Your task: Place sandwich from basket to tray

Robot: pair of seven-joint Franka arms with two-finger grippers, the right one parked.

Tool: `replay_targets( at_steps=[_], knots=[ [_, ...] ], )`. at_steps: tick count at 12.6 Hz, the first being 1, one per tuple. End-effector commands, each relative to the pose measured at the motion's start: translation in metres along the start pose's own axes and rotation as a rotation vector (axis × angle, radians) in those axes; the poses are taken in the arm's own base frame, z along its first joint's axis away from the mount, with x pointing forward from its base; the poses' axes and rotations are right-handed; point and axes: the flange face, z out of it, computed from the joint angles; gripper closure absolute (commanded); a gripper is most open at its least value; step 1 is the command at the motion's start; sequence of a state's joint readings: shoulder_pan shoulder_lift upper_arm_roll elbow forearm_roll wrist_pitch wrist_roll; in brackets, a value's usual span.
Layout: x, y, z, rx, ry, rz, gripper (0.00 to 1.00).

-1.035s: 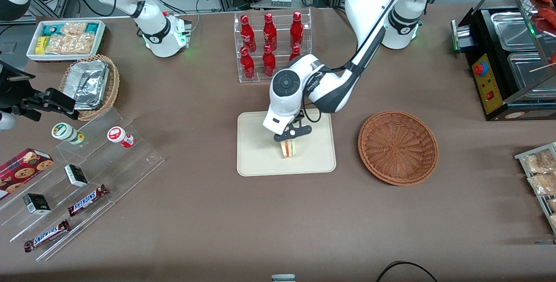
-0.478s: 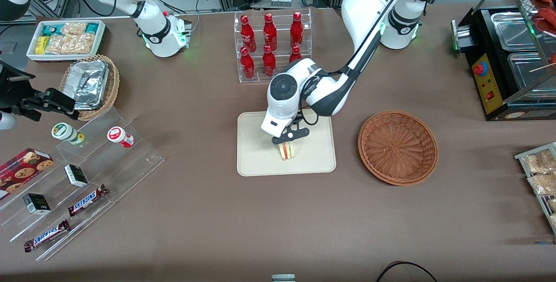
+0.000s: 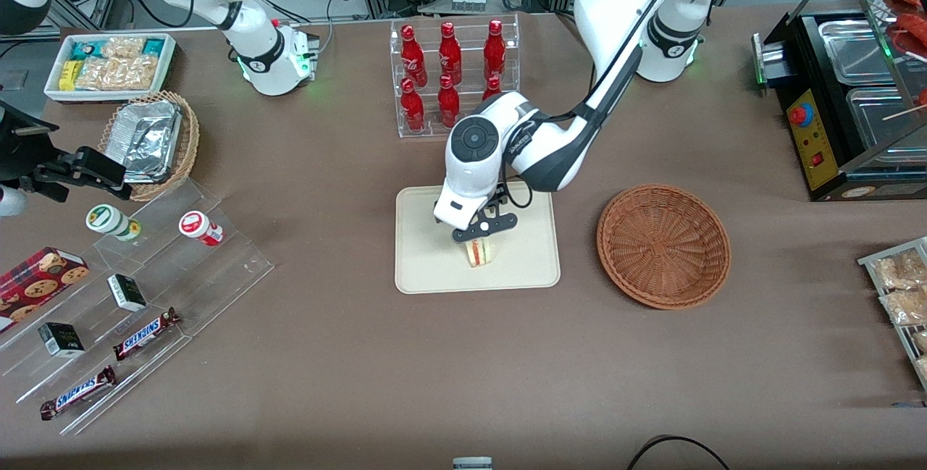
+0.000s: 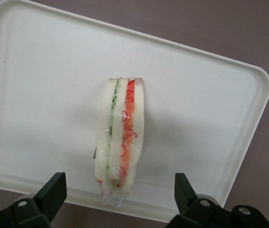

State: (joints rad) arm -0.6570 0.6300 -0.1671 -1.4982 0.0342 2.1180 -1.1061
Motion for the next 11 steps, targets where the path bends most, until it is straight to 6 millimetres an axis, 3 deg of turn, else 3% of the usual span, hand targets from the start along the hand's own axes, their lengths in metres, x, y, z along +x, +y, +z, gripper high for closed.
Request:
replay_targets(
  at_steps=[1,5,7,9,11],
  knots=[
    [0.003,-0.014,-0.025,0.045,0.004,-0.016,0.0],
    [0.022,-0.04,-0.047,0.161,0.038,0.057,0.0],
    [0.044,-0.061,-0.07,0.174,0.05,0.023,0.0],
    [0.059,-0.077,-0.082,0.176,0.049,0.038,0.0],
    [0.083,-0.108,-0.091,0.207,0.024,0.068,0.0]
  ],
)
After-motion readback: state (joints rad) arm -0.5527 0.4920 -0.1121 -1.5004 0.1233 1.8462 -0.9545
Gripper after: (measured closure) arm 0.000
